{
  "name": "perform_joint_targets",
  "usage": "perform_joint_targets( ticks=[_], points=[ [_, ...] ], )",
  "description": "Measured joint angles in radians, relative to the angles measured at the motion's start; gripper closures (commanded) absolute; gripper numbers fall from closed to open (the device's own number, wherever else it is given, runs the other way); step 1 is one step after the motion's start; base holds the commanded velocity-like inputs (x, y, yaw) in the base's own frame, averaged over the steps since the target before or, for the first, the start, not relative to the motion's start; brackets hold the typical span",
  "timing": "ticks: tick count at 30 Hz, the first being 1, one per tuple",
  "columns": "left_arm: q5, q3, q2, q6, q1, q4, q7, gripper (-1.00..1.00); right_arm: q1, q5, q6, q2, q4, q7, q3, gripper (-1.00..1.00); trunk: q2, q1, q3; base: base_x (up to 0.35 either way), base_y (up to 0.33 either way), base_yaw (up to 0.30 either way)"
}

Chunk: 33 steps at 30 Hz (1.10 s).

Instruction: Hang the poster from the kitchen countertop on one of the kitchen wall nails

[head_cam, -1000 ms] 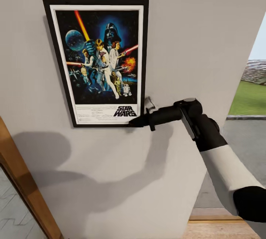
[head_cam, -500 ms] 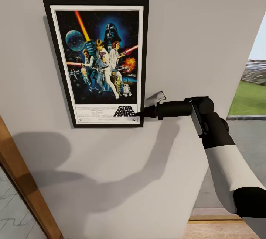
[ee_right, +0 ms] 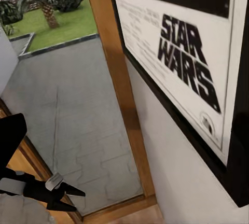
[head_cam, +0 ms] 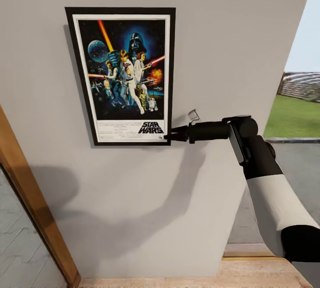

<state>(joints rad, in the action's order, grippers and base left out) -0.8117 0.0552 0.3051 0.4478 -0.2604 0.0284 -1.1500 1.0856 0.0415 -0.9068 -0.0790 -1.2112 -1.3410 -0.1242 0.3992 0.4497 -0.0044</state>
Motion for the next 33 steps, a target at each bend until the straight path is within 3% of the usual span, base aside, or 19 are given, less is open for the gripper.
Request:
perform_joint_targets(
  ticks=[16,22,24,26,27,28,29,30,32,33],
  points=[
    [0.000,0.000,0.000,0.000,0.000,0.000,0.000,-1.00,-0.015,0.007,0.002,0.000,0.003,-0.006,-0.001,-1.00,0.000,0.000,0.000,-0.102,0.000,0.000],
    [0.000,0.000,0.000,0.000,0.000,0.000,0.000,-1.00,-0.088,0.024,0.011,-0.003,0.001,-0.008,0.000,-1.00,0.000,0.000,0.000,-0.015,0.000,0.000],
    [0.000,0.000,0.000,0.000,0.000,0.000,0.000,-1.00,-0.159,0.027,0.058,-0.005,0.001,-0.010,0.002,-1.00,0.000,0.000,0.000,-0.002,0.000,0.000],
    [0.001,0.001,0.000,0.000,0.000,0.001,0.000,-1.00,-0.187,0.028,0.071,-0.006,0.001,-0.010,0.003,-1.00,0.000,0.000,0.000,-0.001,0.000,0.000],
    [0.001,0.001,0.000,0.000,0.000,0.001,0.000,-1.00,-0.223,0.029,0.082,-0.006,0.001,-0.011,0.003,-1.00,0.000,0.000,0.000,0.000,0.000,0.000],
    [0.006,0.011,-0.003,-0.001,0.000,0.003,0.001,-1.00,-0.322,0.066,0.161,-0.011,0.003,-0.011,0.061,-1.00,0.000,0.000,0.000,0.000,0.000,0.000],
    [0.006,0.009,-0.004,-0.001,0.000,0.003,0.002,-1.00,-0.513,0.070,0.207,-0.011,0.006,-0.011,0.100,-1.00,0.000,0.000,0.000,0.000,0.000,0.000],
    [0.006,0.007,-0.004,-0.001,0.000,0.003,0.003,-1.00,-0.663,0.076,0.257,-0.013,0.009,-0.009,0.136,-1.00,0.000,0.000,0.000,0.000,0.000,0.000],
    [0.006,0.004,-0.004,-0.001,0.000,0.000,0.009,-1.00,-0.842,0.077,0.434,-0.014,0.063,-0.008,0.222,-1.00,0.000,0.000,0.000,0.000,0.000,0.000],
    [0.007,0.003,-0.005,0.000,0.001,-0.001,0.025,-1.00,-0.944,0.075,0.548,-0.015,0.134,-0.005,0.248,-1.00,0.000,0.000,0.000,0.000,0.000,0.000]
  ],
)
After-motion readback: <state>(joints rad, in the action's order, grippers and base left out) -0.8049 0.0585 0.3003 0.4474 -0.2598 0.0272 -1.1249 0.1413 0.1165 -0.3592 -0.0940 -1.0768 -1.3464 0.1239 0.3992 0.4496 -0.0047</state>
